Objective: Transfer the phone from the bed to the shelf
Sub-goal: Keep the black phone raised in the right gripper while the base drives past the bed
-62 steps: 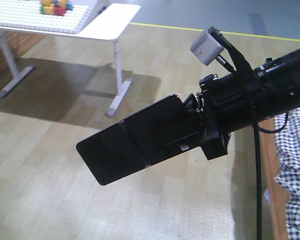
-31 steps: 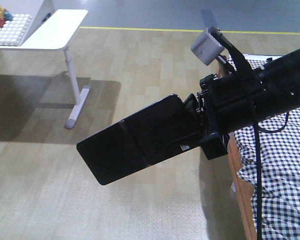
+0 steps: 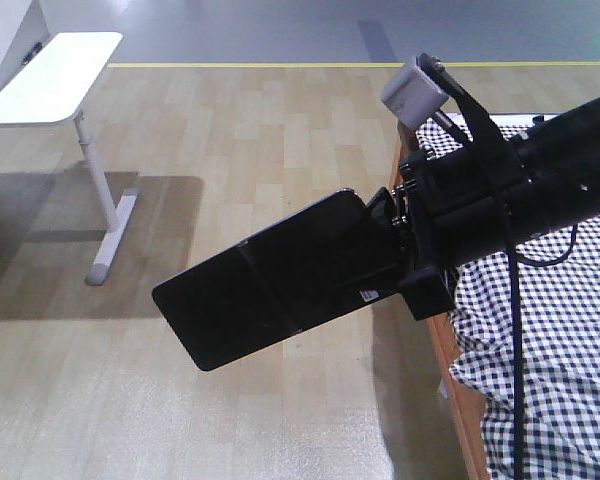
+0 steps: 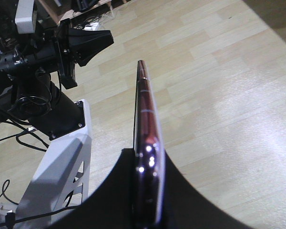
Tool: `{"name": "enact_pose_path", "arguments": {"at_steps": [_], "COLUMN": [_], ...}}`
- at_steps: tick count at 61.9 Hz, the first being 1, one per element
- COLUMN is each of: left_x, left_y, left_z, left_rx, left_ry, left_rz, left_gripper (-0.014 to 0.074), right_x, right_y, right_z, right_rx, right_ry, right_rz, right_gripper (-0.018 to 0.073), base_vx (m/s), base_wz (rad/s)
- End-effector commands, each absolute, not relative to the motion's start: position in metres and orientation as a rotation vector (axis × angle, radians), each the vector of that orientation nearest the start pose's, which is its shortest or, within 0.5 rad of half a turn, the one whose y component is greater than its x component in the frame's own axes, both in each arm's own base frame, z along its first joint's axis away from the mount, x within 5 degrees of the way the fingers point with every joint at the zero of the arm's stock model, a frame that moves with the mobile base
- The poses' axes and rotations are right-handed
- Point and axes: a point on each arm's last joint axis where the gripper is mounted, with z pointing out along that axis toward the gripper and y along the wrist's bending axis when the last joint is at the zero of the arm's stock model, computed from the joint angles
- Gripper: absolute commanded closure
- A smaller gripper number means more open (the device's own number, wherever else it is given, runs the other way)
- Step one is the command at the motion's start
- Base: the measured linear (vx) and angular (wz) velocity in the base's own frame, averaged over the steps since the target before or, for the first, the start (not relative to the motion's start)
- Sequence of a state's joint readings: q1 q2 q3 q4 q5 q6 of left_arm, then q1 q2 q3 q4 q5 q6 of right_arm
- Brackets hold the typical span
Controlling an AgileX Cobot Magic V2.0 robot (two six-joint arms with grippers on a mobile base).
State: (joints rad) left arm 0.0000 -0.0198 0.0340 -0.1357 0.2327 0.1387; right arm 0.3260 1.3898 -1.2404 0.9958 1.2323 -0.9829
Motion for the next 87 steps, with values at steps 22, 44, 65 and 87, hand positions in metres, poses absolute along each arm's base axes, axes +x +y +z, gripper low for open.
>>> {"name": "enact_pose_path", "arguments": {"at_steps": [22, 44, 65, 87], "left_x": [0.0557, 0.0557, 0.0557, 0.0557], "left_y": [-0.0023, -0.0023, -0.0023, -0.0023], "left_z": [0.1881, 0.1881, 0.1881, 0.1881], "left_rx": [0.013, 0.013, 0.013, 0.013], "left_ry": [1.651, 1.651, 1.651, 1.651], "left_rz": [-0.029, -0.029, -0.029, -0.029], "left_gripper": [0.0596, 0.0596, 0.0596, 0.0596], "right_x": [0.2152, 0.2152, 0.2152, 0.2152], "right_y": [0.1537, 0.1537, 0.1537, 0.1537], "right_z": [0.3879, 0.3879, 0.3879, 0.3879], "right_rx": [-1.234, -1.234, -1.234, -1.234], "right_ry": [1.923, 1.923, 1.923, 1.923], "right_rz": [1.187, 1.187, 1.187, 1.187], "right_gripper": [0.0564, 0.0564, 0.0564, 0.0564], "base_vx": [0.22, 0.24, 0.22, 0.2], "base_wz": [-0.05, 0.0, 0.06, 0.09]}}
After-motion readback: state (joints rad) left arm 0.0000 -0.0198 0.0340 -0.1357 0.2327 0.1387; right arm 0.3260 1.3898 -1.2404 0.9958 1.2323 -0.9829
